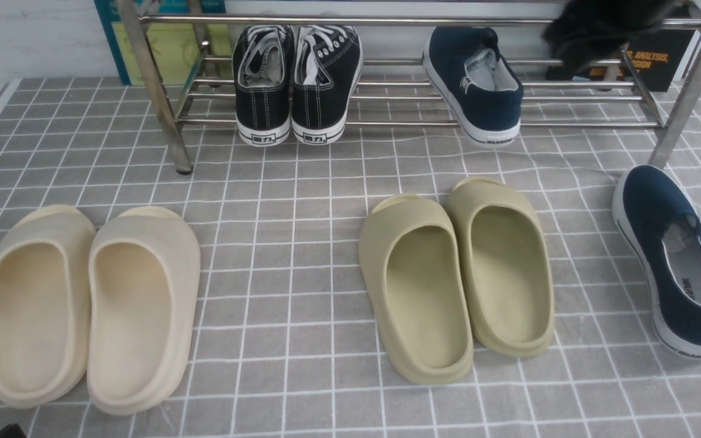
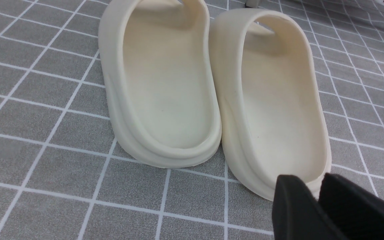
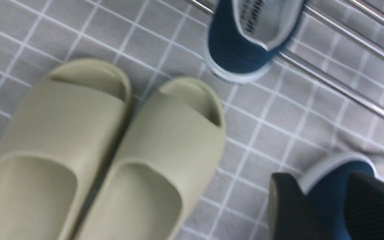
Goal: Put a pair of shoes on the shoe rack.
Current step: Use the right arm to grab the shoe closest to it, then use the right arm to put a shoe into the shoe rack
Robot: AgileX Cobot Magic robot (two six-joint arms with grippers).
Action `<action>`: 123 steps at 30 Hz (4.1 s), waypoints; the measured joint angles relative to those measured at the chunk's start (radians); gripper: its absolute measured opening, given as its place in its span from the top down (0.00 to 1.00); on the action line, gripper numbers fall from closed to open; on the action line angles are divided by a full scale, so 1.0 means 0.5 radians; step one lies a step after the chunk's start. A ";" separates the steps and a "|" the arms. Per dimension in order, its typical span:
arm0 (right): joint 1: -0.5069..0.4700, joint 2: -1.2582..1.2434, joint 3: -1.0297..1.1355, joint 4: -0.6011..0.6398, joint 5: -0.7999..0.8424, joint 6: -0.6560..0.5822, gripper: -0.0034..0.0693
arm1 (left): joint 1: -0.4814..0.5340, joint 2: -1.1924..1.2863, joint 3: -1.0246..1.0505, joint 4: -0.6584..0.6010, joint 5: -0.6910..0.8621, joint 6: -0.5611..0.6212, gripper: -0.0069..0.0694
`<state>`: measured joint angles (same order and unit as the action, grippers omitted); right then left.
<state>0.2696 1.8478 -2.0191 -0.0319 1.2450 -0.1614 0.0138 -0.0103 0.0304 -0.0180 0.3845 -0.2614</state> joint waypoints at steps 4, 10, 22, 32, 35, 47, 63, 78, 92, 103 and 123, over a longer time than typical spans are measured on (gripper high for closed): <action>-0.095 -0.257 0.450 -0.008 0.002 0.081 0.47 | 0.000 0.000 0.000 0.000 0.000 0.000 0.73; -0.274 -0.445 1.124 -0.014 -0.009 0.136 0.46 | 0.000 0.000 0.000 0.000 0.000 0.000 0.72; -0.419 -0.465 1.918 0.003 -0.734 0.295 0.46 | 0.000 0.000 0.000 -0.001 0.000 0.002 0.72; -0.419 -0.269 1.940 0.014 -0.892 0.299 0.50 | 0.000 0.000 0.000 -0.001 0.000 0.002 0.72; -0.419 -0.249 1.940 0.016 -0.898 0.299 0.60 | 0.000 0.000 0.000 -0.001 0.000 0.002 0.72; -0.419 -0.633 1.917 0.093 -0.674 0.299 0.90 | 0.000 0.000 0.000 -0.001 0.000 0.002 0.72; -0.419 -0.710 1.640 0.669 -0.506 -0.328 0.90 | 0.000 0.000 0.000 -0.001 0.000 0.002 0.71; -0.419 0.054 0.766 0.574 -0.301 -0.370 0.90 | 0.000 0.000 0.000 -0.001 0.000 0.002 0.69; -0.419 0.808 -0.347 0.575 -0.029 -0.421 0.90 | 0.000 0.000 0.000 -0.001 0.000 0.002 0.69; -0.419 1.068 -0.764 0.669 0.027 -0.731 0.90 | 0.000 0.000 0.000 -0.001 0.000 0.002 0.67; -0.419 1.040 -0.764 0.645 0.041 -0.897 0.90 | 0.000 0.000 0.000 -0.001 0.000 0.002 0.65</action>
<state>0.0602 2.3679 -2.4011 0.2905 1.2654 -0.6101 0.0138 -0.0103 0.0304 -0.0184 0.3845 -0.2604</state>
